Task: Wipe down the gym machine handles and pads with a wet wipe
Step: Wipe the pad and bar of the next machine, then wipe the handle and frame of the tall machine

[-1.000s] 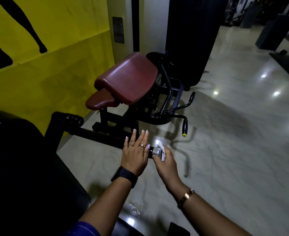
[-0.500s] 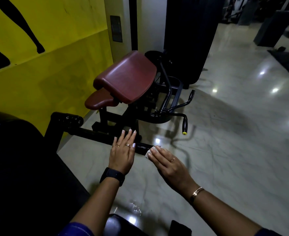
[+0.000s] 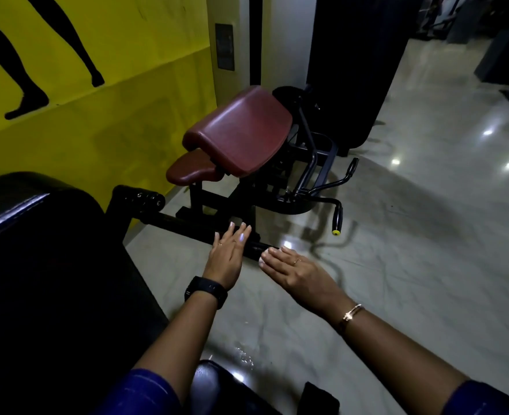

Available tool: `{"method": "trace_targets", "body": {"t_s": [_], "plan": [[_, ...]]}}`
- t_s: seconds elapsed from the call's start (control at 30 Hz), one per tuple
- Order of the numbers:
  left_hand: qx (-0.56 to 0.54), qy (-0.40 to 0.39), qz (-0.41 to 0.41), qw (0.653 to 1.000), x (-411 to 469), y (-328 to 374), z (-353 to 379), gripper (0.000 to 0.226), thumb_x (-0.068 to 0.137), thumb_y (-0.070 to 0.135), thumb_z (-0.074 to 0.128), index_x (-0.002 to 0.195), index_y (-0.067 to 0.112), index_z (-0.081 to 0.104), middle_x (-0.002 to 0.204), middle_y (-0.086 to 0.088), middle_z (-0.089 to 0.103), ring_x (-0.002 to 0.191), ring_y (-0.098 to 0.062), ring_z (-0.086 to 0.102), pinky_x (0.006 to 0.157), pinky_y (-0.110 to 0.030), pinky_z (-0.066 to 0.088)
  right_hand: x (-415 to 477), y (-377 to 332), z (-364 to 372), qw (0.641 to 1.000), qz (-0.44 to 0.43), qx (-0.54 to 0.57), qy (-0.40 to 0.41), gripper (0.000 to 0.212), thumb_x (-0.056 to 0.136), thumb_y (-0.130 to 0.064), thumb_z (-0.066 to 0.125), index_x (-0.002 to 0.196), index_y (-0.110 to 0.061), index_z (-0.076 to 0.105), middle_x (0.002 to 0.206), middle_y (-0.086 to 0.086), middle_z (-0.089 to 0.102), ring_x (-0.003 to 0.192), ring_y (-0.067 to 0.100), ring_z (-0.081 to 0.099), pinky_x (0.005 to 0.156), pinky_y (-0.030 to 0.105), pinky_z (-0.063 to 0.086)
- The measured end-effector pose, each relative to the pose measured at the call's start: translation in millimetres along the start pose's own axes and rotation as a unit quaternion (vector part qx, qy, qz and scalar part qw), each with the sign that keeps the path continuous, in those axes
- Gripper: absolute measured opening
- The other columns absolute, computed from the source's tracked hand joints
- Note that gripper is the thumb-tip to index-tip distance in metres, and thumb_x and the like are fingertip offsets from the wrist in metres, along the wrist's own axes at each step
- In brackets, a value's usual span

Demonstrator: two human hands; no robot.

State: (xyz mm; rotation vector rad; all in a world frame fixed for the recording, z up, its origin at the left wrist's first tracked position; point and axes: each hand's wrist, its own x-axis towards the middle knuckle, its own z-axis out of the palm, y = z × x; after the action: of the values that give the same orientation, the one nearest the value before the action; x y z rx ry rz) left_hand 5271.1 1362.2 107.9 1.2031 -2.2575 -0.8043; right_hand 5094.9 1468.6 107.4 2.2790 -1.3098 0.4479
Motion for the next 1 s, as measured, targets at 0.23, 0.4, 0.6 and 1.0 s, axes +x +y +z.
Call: {"method": "trace_targets", "body": {"t_s": [0.23,0.4,0.6,1.0], "plan": [[-0.114,-0.026,-0.092,0.989,0.3,14.0,-5.3,0.046,0.109,0.020,0.016,0.146,0.014,0.042,0.157,-0.006,0.032,0.150,-0.017,0.012,0.117,-0.029,-0.006,55.8,-23.6,-45.9,0.679,0.436,0.588,0.054,0.024,0.094,-0.007,0.056,0.100,-0.022,0.073,0.097,0.001,0.073,0.086,0.006,0.065,0.075,0.016,0.050],[-0.324,0.052,-0.190,0.925,-8.8,36.8,-5.3,0.060,0.105,0.050,0.022,0.122,0.016,0.068,0.126,-0.005,0.066,0.123,-0.019,0.056,0.110,-0.036,0.036,64.4,-9.7,-45.1,0.369,0.478,0.797,0.004,0.031,0.103,-0.012,0.037,0.115,0.004,0.061,0.093,0.019,0.068,0.068,0.021,0.063,0.060,0.027,0.055],[-0.397,0.159,-0.242,0.871,-28.0,77.6,2.8,0.047,0.100,0.045,0.046,0.092,0.009,0.074,0.093,-0.006,0.075,0.089,-0.016,0.069,0.080,-0.024,0.049,54.1,15.5,-60.2,0.392,0.415,0.818,-0.069,0.028,0.092,0.008,0.041,0.113,0.004,0.059,0.089,0.020,0.066,0.069,0.022,0.059,0.064,0.027,0.050],[-0.471,0.431,-0.319,0.701,-113.7,130.1,-3.7,0.025,0.095,0.003,0.056,0.071,0.002,0.060,0.050,-0.006,0.061,0.044,-0.015,0.058,0.046,-0.017,0.046,47.3,-16.8,-64.3,0.455,0.298,0.819,-0.185,0.039,0.082,0.017,0.059,0.118,0.004,0.050,0.094,0.020,0.065,0.071,0.015,0.066,0.063,0.022,0.055]]}}
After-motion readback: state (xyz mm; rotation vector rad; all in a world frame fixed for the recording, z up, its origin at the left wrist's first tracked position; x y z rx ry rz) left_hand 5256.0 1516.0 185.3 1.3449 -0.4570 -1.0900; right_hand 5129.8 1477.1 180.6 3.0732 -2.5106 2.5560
